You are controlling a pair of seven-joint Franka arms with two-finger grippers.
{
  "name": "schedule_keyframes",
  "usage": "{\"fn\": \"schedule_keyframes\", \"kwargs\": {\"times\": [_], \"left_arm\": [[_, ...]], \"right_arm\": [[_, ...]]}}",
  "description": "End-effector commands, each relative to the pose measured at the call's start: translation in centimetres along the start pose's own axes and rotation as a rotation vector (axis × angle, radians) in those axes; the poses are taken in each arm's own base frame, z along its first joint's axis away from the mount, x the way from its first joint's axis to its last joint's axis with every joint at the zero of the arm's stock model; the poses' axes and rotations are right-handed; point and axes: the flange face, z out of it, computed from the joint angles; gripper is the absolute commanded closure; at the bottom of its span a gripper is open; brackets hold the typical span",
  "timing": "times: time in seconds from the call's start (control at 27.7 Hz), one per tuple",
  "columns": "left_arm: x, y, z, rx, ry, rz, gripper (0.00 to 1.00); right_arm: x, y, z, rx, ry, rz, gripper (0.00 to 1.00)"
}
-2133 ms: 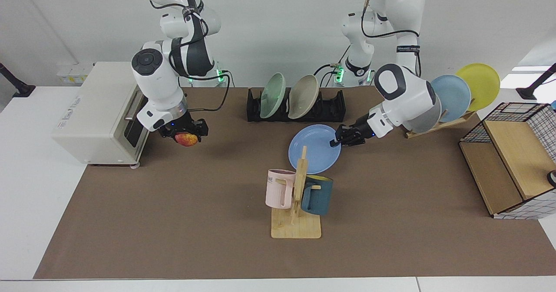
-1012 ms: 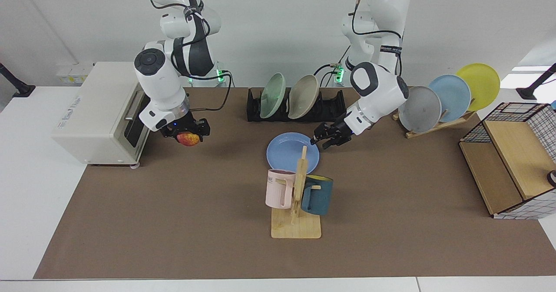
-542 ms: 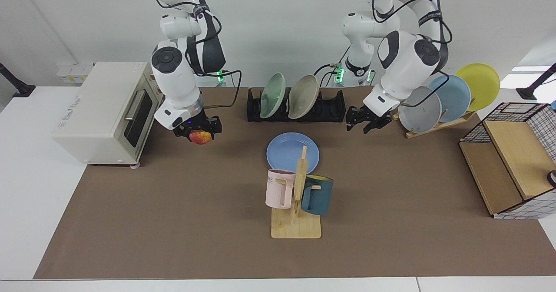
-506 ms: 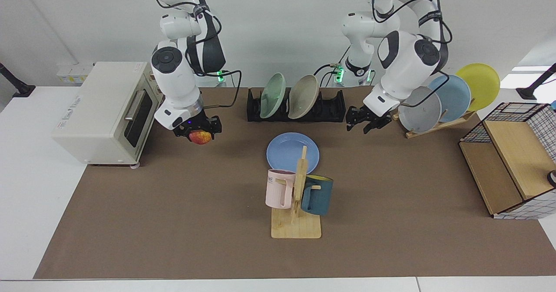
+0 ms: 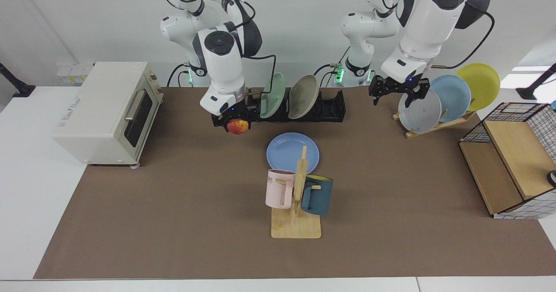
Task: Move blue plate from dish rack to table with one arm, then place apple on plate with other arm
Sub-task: 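Carry the apple with the right gripper and lower it onto the blue plate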
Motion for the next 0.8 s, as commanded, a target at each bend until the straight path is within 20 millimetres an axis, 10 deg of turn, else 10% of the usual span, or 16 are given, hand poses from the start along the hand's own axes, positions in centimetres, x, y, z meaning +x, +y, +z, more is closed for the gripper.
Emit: {"fn": "schedule_keyframes", "kwargs": {"times": [0.0, 0.76], "left_arm": [[0.5, -0.5, -1.2, 0.014, -0.011, -0.008, 0.00], [-0.1, -2.8, -1.8, -0.049, 0.008, -0.030, 0.00]], "right_arm": [[1.0, -2.6, 0.2, 0.034, -0.011, 0.072, 1.00], [3.7, -12.5, 8.1, 0.013, -0.013, 0.189, 1.00]]}}
